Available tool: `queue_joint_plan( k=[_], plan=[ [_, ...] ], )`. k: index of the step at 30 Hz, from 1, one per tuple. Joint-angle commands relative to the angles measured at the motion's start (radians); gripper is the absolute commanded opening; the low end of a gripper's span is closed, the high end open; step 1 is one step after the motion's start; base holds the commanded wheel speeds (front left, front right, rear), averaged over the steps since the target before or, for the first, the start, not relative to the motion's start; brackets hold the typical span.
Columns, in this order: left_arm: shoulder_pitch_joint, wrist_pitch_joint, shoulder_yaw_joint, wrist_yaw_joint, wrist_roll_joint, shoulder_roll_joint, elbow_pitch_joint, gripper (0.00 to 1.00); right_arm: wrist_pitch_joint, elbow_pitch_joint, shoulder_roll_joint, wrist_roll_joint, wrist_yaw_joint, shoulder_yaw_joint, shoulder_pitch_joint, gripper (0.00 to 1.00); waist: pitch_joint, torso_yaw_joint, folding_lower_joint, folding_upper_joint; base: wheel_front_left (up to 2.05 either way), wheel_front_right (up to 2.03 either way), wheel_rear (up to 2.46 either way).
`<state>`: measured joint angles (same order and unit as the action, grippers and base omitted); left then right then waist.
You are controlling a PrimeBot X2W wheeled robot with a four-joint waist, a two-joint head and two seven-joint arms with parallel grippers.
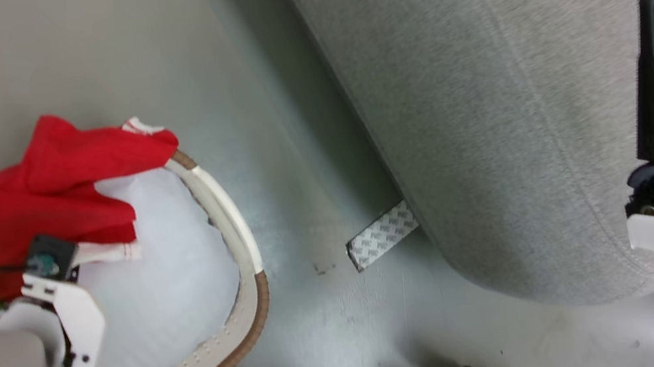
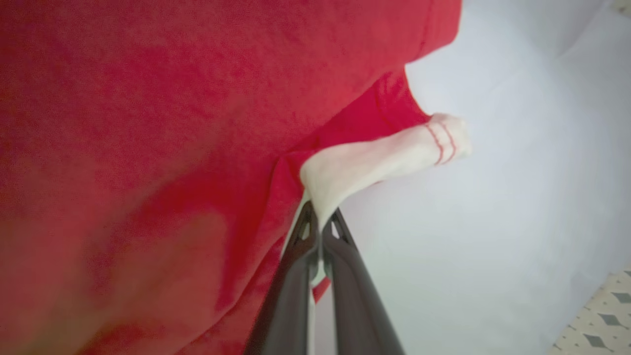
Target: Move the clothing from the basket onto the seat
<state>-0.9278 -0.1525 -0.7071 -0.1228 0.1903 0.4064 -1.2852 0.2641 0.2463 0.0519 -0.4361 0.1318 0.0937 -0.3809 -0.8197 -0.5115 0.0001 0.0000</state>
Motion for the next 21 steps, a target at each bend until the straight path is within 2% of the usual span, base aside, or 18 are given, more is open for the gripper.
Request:
queue_joint_plan(
  k=[1,2,3,6,13,16,21],
  plan=[
    [0.015,-0.009,0.003,-0.001,0.007,0.005,-0.002,0.0,0.0,-0.007,-0.002,-0.01,-0.002,0.001,-0.013,1.0,0.02,-0.009,-0.0001,0.0,0.0,0.0,0.0],
    [0.026,-0.021,0.003,-0.003,0.014,-0.006,-0.003,0.0,0.0,-0.012,-0.002,-0.007,-0.002,0.002,-0.017,1.0,0.036,-0.008,-0.0001,0.0,0.0,0.0,0.0],
    [0.041,-0.041,0.003,-0.006,0.03,-0.043,-0.001,0.0,0.0,-0.023,-0.001,0.008,-0.002,-0.005,-0.021,1.0,0.076,0.009,-0.0001,0.0,0.0,0.0,0.0],
    [0.059,-0.066,0.001,-0.007,0.05,-0.077,0.005,0.0,0.0,-0.033,-0.001,0.027,-0.002,-0.017,-0.015,1.0,0.123,0.035,-0.0001,0.0,0.0,0.0,0.0],
    [0.128,-0.109,-0.016,-0.007,0.126,-0.21,0.068,0.0,0.0,-0.073,-0.001,0.098,-0.002,-0.044,0.023,1.0,0.309,0.154,-0.0001,0.0,0.0,0.0,0.0],
    [0.157,-0.112,-0.027,-0.007,0.167,-0.237,0.125,0.0,0.0,-0.096,-0.001,0.123,-0.002,-0.041,0.038,1.0,0.383,0.21,-0.0001,0.0,0.0,0.0,0.0],
    [0.206,-0.111,-0.014,-0.007,0.219,-0.247,0.263,0.0,0.0,-0.14,0.0,0.149,-0.002,-0.024,0.069,1.0,0.488,0.3,-0.0001,0.0,0.0,0.0,0.0]
  ],
)
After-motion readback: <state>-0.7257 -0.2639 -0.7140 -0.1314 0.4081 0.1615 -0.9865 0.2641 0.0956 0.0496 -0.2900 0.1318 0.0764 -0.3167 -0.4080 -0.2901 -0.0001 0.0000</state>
